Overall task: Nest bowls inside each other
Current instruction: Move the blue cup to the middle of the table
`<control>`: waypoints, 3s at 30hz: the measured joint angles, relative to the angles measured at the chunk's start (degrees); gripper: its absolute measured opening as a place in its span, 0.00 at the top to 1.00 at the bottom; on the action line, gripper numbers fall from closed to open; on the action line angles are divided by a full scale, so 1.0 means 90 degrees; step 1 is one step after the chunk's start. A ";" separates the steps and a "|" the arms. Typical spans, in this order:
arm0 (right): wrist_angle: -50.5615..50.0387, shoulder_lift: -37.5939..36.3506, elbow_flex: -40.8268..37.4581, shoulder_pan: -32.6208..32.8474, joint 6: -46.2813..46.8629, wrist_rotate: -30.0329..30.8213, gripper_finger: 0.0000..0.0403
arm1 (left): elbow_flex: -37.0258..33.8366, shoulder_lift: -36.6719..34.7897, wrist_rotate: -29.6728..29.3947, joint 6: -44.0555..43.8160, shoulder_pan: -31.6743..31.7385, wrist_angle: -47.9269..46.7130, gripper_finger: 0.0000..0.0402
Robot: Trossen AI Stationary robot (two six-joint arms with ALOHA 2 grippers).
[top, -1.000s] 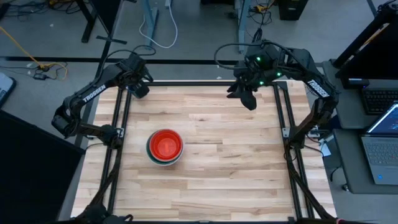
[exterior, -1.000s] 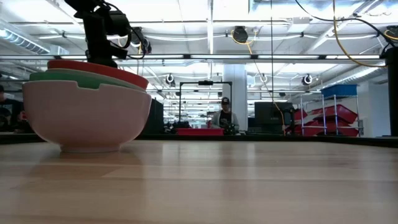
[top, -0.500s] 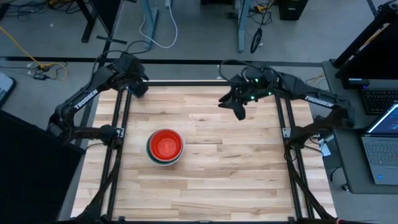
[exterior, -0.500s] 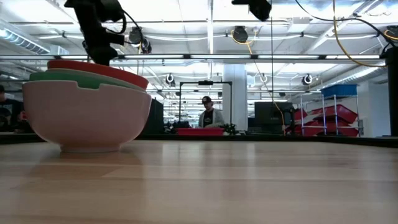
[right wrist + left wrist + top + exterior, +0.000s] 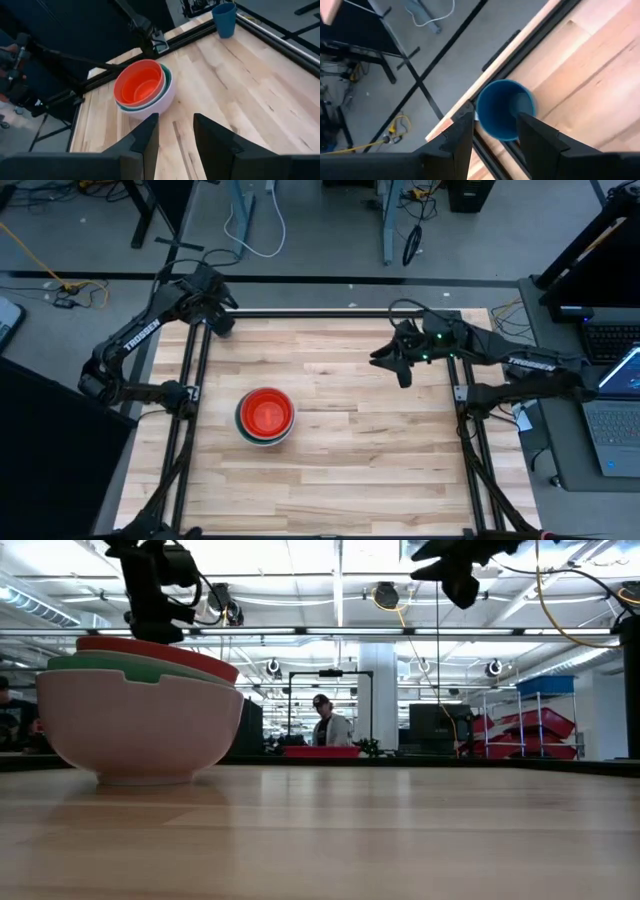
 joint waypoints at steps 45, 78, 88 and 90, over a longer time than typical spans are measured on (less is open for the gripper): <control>0.0664 -0.0548 -0.0981 -0.0019 0.0375 0.0004 0.73 | 0.0223 0.1896 0.0836 -0.3443 0.0226 -0.0211 0.66; 0.0659 -0.0548 -0.0984 -0.0019 0.0322 0.0011 0.73 | 0.0219 0.2743 0.1008 -0.2713 0.0504 0.0052 1.00; 0.0659 -0.0548 -0.0984 -0.0019 0.0239 0.0013 0.73 | 0.0219 0.1646 0.2198 -0.2248 0.0233 -0.0275 1.00; 0.0659 -0.0548 -0.0984 -0.0019 0.0223 0.0018 0.73 | 0.0255 0.1336 0.2208 -0.2138 0.0137 -0.0460 1.00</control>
